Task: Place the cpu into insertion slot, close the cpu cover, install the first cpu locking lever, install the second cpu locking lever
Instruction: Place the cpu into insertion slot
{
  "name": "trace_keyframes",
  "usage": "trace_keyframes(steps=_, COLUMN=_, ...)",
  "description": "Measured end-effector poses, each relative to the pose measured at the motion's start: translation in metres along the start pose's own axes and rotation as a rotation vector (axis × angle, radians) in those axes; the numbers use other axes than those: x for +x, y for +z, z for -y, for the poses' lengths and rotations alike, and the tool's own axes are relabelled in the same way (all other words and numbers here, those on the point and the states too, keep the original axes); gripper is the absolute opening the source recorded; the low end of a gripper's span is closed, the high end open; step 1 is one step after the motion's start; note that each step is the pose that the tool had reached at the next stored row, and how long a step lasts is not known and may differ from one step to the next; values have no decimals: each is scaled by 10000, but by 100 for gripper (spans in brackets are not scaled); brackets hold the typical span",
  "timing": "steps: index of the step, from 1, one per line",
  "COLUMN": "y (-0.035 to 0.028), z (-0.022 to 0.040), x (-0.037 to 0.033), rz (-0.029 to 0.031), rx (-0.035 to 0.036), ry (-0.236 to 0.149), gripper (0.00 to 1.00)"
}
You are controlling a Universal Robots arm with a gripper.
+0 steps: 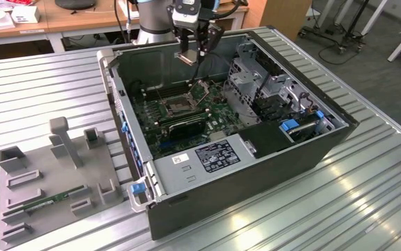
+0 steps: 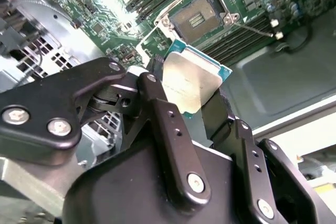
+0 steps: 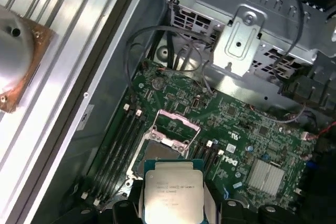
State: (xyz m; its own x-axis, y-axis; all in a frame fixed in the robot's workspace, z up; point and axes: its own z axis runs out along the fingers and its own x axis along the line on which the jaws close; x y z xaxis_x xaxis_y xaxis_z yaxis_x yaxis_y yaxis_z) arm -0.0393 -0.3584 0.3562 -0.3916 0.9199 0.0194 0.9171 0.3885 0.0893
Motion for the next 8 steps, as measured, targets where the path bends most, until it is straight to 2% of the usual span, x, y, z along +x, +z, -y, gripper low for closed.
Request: trace_keyframes(steps=8, y=6, z=0, x=0, rz=105, rx=-23, ry=1171, gripper=54)
